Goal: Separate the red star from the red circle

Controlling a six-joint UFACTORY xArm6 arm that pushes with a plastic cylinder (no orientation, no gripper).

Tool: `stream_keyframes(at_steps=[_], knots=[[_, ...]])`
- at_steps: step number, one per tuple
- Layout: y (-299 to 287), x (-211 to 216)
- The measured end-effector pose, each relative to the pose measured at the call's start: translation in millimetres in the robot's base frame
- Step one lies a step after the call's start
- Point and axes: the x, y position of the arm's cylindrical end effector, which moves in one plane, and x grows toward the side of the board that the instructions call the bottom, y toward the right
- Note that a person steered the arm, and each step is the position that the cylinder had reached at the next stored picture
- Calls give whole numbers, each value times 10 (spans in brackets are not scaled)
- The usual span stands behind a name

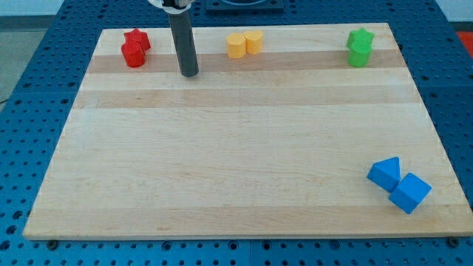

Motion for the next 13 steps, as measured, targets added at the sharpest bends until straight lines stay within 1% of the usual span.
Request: stream_keyframes(at_steps=[1, 2, 3, 4, 5, 6, 7, 8, 9, 10, 13], knots=[[0, 0], [-154, 175], [-722, 808], [-750, 817], [-1011, 825], [-1753, 825], [-1996, 824], [-1999, 824], [-1777, 402], [-1453, -290], [-1423, -391]])
